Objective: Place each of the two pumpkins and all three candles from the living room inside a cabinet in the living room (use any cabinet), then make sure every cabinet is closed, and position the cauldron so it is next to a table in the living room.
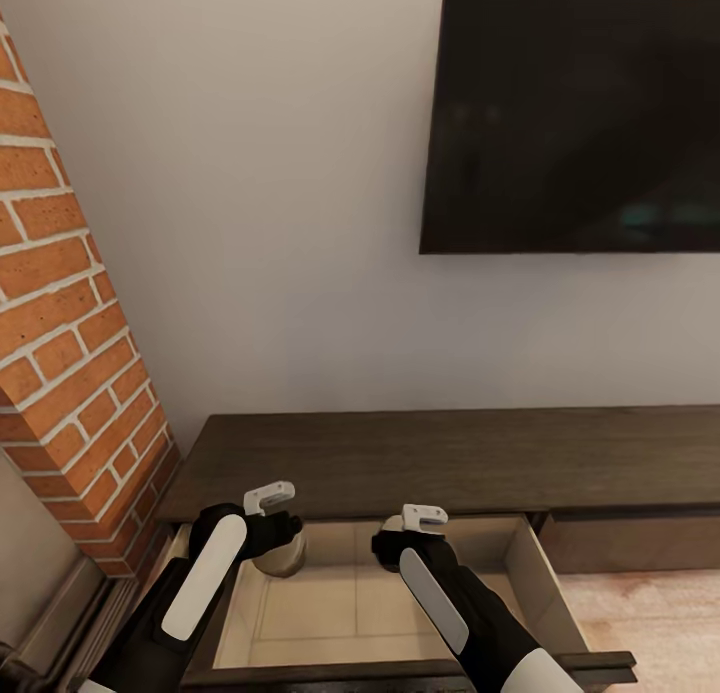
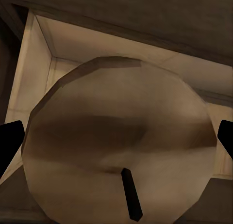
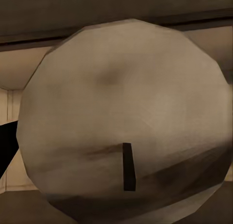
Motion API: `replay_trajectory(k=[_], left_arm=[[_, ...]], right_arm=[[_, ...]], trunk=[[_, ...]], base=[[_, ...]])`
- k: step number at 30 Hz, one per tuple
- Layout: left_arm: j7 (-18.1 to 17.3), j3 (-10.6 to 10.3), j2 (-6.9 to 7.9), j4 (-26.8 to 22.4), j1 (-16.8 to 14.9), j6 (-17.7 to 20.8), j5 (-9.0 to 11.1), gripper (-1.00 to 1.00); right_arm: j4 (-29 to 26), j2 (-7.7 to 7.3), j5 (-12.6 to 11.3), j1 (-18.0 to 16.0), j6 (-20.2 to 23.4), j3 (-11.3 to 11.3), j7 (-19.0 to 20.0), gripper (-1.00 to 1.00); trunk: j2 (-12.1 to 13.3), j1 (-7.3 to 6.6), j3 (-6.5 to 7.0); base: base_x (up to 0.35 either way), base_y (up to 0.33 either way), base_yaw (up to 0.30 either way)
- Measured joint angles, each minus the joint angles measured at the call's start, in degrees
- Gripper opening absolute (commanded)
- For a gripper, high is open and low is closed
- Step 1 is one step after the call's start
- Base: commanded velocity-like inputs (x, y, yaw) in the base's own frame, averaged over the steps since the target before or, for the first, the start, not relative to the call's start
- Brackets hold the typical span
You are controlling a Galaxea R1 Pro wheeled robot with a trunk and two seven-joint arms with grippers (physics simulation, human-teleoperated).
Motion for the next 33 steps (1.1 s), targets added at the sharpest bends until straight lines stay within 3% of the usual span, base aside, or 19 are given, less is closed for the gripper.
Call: replay_trajectory(k=[20,25,33], left_arm=[[0.15,-0.2,-0.19,3.21,-0.07,-0.09,-0.48,-1.0],[0.61,-0.18,-1.55,2.82,-0.1,-0.12,-3.92,-1.0],[0.49,-0.14,-2.86,3.01,-0.09,-0.15,-4.55,-1.0]], right_arm=[[-0.17,0.0,0.08,0.0,0.08,0.08,2.07,-1.0],[-0.17,0.0,0.07,0.0,0.08,0.08,2.07,-1.0],[-0.19,0.0,0.08,0.0,0.08,0.08,2.07,-1.0]], trunk=[[-8.02,4.4,-3.59],[-10.03,5.49,-4.49],[-13.24,7.25,-5.93]], base=[[0.0,0.0,0.0],[0.0,0.0,0.0],[0.0,0.0,0.0]])
